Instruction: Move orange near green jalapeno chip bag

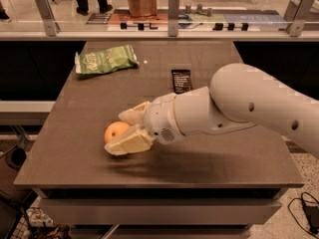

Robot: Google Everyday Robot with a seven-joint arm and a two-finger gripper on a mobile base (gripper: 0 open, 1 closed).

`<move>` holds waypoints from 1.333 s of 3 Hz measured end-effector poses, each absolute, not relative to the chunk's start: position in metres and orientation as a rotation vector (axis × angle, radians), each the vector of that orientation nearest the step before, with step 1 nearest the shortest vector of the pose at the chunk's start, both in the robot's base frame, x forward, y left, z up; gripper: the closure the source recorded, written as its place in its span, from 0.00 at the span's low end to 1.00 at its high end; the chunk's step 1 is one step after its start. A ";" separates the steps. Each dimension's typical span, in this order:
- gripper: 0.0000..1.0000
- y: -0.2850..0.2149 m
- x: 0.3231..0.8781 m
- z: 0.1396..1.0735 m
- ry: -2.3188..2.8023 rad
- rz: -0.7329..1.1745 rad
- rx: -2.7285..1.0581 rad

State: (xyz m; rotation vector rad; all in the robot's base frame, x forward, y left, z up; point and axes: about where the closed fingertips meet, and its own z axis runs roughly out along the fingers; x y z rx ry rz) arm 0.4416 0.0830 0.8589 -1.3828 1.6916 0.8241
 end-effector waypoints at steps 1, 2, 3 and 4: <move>0.64 0.085 0.440 0.860 1.688 0.823 -1.388; 0.87 0.087 0.439 0.861 1.685 0.822 -1.394; 1.00 0.089 0.438 0.862 1.682 0.820 -1.399; 1.00 0.089 0.438 0.862 1.682 0.820 -1.399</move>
Offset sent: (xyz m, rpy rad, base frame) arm -0.0011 0.0017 0.0008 -0.0014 -0.0023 0.0035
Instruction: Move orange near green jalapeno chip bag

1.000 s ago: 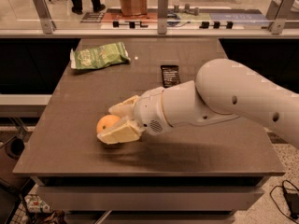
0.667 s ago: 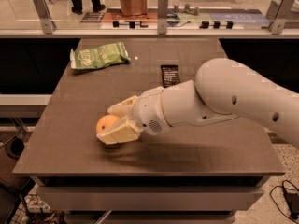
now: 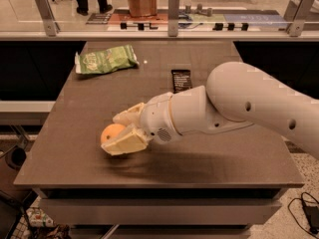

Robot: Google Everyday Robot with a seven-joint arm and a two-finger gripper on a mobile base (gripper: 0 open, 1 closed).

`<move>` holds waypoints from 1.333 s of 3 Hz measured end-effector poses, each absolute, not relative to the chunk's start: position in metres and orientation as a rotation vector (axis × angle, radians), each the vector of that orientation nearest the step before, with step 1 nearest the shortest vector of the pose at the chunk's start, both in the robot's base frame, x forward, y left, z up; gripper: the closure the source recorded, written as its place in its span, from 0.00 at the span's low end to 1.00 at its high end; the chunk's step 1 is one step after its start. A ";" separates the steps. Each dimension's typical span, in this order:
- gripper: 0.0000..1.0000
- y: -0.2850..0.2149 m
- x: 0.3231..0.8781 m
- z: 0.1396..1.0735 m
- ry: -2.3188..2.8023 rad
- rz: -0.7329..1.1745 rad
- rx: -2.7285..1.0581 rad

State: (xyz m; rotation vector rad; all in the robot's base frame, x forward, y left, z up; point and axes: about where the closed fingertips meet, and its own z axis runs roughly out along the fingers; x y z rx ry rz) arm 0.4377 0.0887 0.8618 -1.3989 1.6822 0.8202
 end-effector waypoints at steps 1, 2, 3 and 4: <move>1.00 0.079 0.451 0.874 1.714 0.802 -1.370; 1.00 0.065 0.489 0.900 1.752 0.744 -1.319; 1.00 0.054 0.531 0.923 1.760 0.699 -1.272; 1.00 0.051 0.572 0.939 1.737 0.658 -1.212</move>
Offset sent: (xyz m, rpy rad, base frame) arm 0.1058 -0.0475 0.0733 -0.0394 -0.0176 -0.1949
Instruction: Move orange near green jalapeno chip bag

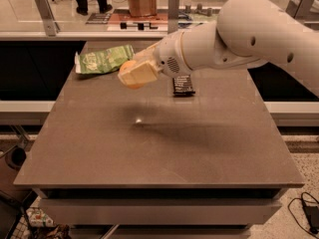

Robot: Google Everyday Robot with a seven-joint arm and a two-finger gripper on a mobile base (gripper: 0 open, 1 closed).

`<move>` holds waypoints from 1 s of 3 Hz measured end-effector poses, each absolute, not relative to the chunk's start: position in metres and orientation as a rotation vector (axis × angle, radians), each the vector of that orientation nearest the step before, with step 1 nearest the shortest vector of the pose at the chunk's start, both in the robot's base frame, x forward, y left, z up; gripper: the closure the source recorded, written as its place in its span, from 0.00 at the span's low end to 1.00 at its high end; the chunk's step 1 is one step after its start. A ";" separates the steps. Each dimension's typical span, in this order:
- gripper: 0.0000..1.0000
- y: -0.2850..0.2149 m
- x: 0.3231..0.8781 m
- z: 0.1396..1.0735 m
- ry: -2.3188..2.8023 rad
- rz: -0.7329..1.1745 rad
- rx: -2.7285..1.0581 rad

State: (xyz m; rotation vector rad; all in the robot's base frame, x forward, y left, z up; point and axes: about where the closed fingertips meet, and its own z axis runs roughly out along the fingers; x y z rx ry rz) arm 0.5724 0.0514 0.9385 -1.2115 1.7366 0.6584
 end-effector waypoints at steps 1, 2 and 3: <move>1.00 0.055 0.616 0.942 1.718 0.605 -1.143; 1.00 0.066 0.656 0.929 1.719 0.575 -1.061; 1.00 0.079 0.685 0.906 1.732 0.571 -1.006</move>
Offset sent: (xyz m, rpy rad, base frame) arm 0.1346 0.0195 -0.0255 0.0911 -0.0911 -0.2330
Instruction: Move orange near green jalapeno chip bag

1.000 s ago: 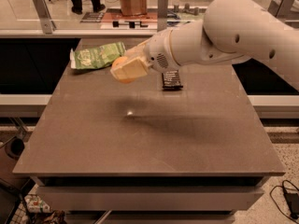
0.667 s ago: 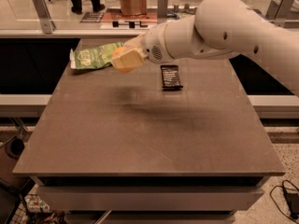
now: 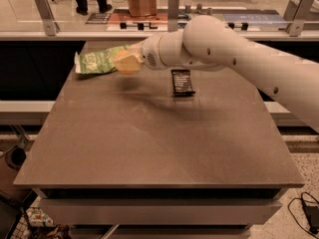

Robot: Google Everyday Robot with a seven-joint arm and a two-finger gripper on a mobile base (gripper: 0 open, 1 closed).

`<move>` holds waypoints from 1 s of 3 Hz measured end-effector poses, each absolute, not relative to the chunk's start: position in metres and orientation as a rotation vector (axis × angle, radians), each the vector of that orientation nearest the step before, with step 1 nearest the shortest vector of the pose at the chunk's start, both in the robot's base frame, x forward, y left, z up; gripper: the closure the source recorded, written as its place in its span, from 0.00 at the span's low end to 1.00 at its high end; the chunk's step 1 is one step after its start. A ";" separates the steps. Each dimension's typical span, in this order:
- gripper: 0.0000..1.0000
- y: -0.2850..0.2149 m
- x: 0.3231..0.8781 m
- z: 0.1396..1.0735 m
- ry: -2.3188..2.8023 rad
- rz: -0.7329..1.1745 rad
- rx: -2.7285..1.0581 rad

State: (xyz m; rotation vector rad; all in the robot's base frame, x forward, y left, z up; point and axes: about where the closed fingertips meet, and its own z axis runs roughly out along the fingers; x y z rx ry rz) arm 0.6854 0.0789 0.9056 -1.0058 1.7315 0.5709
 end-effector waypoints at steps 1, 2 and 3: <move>1.00 0.081 0.707 0.884 1.768 0.548 -0.962; 1.00 0.082 0.722 0.861 1.809 0.538 -0.935; 0.81 0.084 0.721 0.862 1.806 0.541 -0.939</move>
Offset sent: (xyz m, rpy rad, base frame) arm 0.0546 -0.0005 -0.0711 -0.0225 0.0806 -0.1203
